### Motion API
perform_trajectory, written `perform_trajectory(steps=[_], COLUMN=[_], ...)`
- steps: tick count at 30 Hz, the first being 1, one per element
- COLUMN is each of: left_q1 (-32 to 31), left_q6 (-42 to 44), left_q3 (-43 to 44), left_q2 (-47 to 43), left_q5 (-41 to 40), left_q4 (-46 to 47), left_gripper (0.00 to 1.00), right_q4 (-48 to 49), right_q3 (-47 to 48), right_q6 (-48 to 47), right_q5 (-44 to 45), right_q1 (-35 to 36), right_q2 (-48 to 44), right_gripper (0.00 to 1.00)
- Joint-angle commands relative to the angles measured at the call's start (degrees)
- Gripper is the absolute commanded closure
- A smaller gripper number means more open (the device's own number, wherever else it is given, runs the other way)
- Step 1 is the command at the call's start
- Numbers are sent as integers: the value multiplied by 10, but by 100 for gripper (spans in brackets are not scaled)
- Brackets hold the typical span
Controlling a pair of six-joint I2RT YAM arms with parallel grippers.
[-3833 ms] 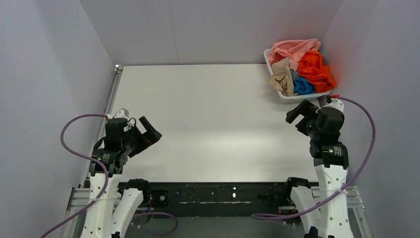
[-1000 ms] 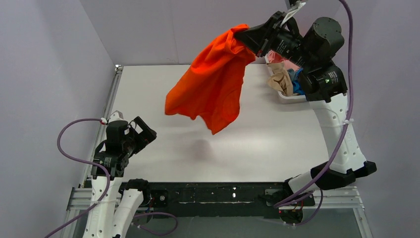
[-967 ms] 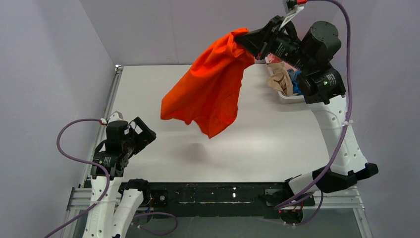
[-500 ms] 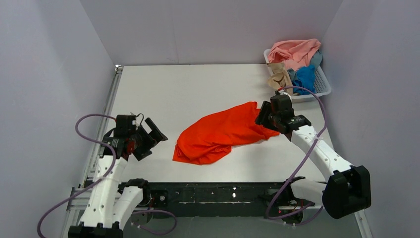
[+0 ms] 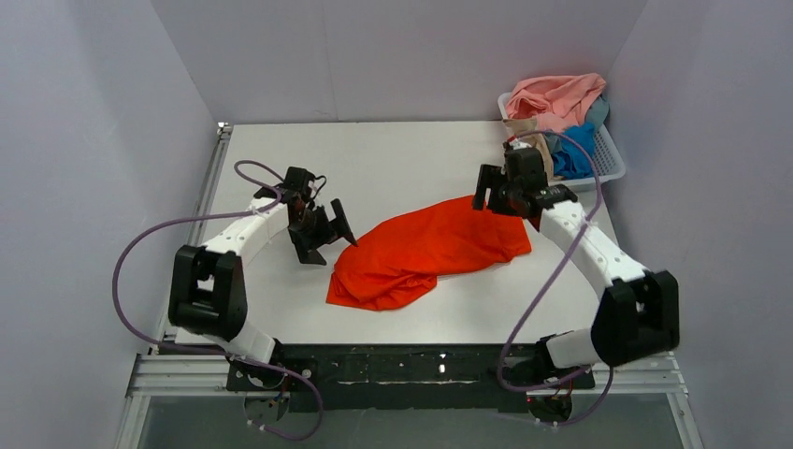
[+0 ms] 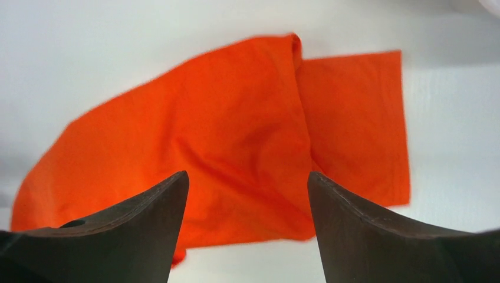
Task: Fold and stack the t-shirts
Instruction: Move the tshirt to the center of the board, then flatten out the tshirt
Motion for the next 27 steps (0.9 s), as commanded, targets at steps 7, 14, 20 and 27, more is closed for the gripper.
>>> perform_trajectory(steps=[7,14,20,27], left_q1=[-19,-26,-30,-33], left_q6=[46,47,56,63], left_q3=[78,86,89,88], left_q2=[170,198,190,174], left_q5=[69,73,81,70], left_q4=[-49,-50,-53,-52], left_gripper=[11,47,88,100], right_q4=[-32,-77,-71,-54], right_q3=[271,332,297,286], right_q6=[-14,-23,-40,-55], right_q5=[-139,-143,-74,-132], right_q1=[-65,-68,-68,-69], right_q2=[302,391,394,402], right_gripper=[19,24,25,28])
